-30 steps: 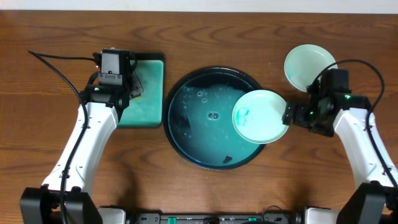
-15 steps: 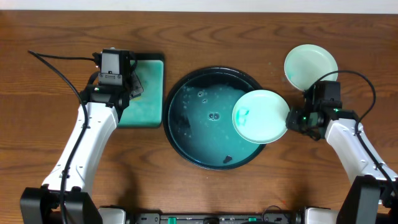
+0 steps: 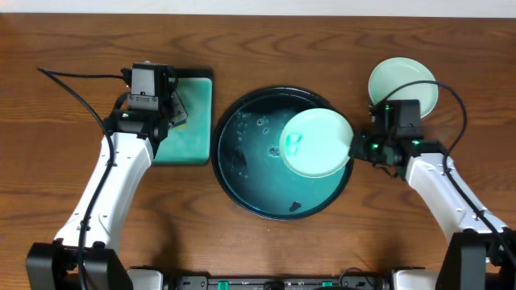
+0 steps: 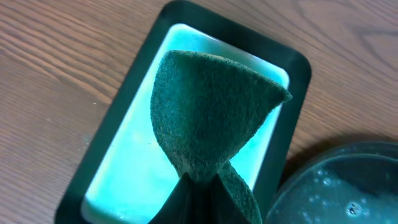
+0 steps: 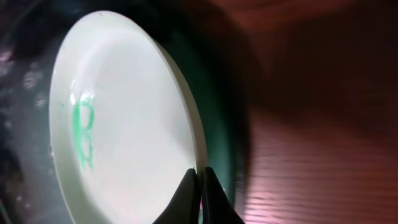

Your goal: Clean dirty plates on tray and stack at the side

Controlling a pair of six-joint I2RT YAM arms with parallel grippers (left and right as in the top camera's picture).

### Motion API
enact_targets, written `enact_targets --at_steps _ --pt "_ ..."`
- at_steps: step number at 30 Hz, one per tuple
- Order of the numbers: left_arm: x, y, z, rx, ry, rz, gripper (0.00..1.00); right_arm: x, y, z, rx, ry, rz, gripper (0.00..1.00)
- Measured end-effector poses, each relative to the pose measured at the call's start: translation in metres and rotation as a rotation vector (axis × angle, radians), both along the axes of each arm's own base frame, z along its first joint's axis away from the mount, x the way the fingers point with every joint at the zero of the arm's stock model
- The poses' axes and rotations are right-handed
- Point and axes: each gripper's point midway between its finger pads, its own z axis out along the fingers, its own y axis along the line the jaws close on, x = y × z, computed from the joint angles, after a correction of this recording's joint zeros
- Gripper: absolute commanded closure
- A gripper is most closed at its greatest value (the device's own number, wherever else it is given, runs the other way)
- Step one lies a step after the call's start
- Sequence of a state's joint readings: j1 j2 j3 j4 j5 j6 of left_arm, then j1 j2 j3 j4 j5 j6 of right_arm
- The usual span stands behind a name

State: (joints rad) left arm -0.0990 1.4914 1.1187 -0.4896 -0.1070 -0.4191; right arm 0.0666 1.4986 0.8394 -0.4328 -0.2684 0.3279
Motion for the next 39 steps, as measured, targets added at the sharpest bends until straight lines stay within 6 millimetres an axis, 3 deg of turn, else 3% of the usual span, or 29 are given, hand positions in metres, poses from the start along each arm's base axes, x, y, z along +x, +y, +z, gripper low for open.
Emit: enact_targets --at_steps 7,15,19,22,24,27,34,39 --pt "0.004 -0.026 0.002 -0.121 -0.014 -0.089 0.93 0.004 0.033 0.003 0.028 -0.036 0.069 0.99" --pt "-0.004 -0.077 0.003 -0.217 0.000 -0.238 0.93 0.006 0.049 -0.044 0.029 0.050 0.096 0.98" --pt "-0.008 -0.101 0.005 -0.231 -0.002 -0.303 0.93 0.010 0.055 -0.060 0.040 0.062 0.098 0.81" --pt "-0.012 -0.117 0.006 -0.236 -0.003 -0.345 0.93 0.016 0.060 -0.058 0.059 0.040 0.114 0.74" --pt "-0.013 -0.124 0.007 -0.237 -0.006 -0.363 0.93 0.017 0.062 -0.057 0.067 0.033 0.119 0.80" --pt "-0.015 -0.137 0.009 -0.239 -0.015 -0.395 0.93 0.020 0.062 -0.058 0.055 0.023 0.116 0.98" --pt "-0.017 -0.174 0.008 -0.284 -0.034 -0.438 0.93 0.021 0.069 -0.060 0.025 0.010 0.128 0.99" --pt "-0.020 -0.205 -0.027 -0.314 0.042 -0.442 0.93 0.021 0.070 -0.060 0.020 0.015 0.102 0.99"
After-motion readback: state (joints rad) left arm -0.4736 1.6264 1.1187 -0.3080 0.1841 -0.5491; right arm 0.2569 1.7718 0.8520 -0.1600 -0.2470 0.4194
